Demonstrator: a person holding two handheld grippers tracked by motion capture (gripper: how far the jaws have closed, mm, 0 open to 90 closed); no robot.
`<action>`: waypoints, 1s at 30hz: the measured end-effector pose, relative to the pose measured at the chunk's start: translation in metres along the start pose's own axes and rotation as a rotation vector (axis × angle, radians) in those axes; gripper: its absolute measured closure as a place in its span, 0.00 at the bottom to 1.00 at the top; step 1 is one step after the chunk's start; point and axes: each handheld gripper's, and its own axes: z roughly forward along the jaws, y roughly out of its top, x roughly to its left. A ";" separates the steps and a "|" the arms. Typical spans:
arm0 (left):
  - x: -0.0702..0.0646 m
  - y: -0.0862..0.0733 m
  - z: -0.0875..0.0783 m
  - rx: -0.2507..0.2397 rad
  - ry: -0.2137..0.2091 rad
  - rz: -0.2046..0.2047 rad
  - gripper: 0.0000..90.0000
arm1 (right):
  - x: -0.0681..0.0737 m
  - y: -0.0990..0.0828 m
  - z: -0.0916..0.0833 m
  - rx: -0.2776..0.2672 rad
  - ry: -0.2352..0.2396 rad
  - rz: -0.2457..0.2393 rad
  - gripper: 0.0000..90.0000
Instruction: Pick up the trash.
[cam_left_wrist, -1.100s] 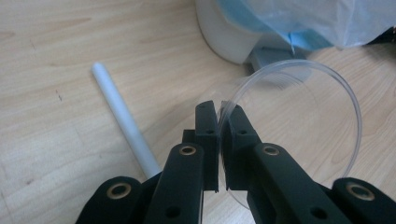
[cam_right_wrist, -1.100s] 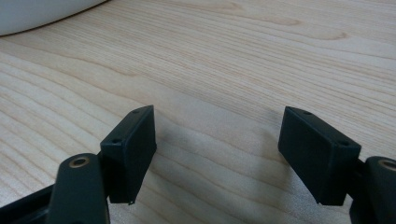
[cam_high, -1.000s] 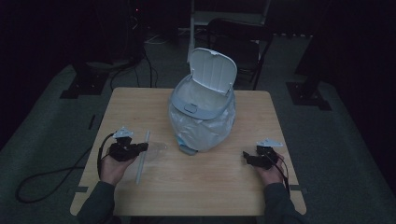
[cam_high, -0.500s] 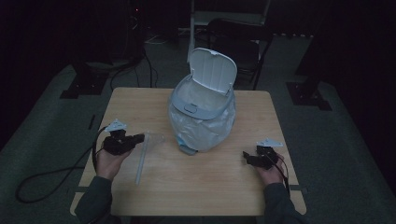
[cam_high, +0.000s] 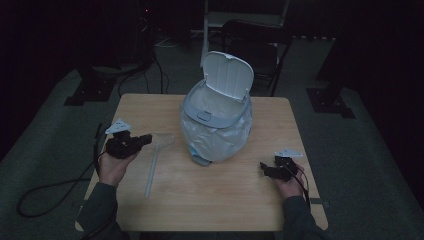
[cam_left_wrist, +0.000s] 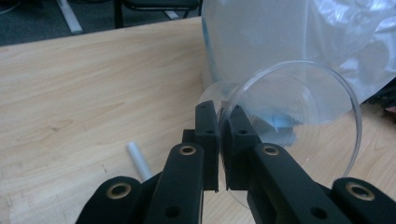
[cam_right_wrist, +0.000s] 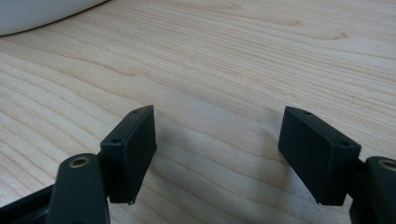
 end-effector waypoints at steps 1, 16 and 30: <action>0.000 0.002 0.000 -0.002 0.001 0.002 0.97 | 0.000 0.000 0.000 0.000 0.000 0.000 0.30; -0.004 0.032 -0.011 -0.072 0.003 0.041 0.97 | 0.000 0.000 0.000 -0.001 0.001 0.001 0.30; -0.004 0.055 -0.021 -0.111 0.014 0.070 0.97 | 0.000 0.000 0.000 0.000 0.000 0.001 0.30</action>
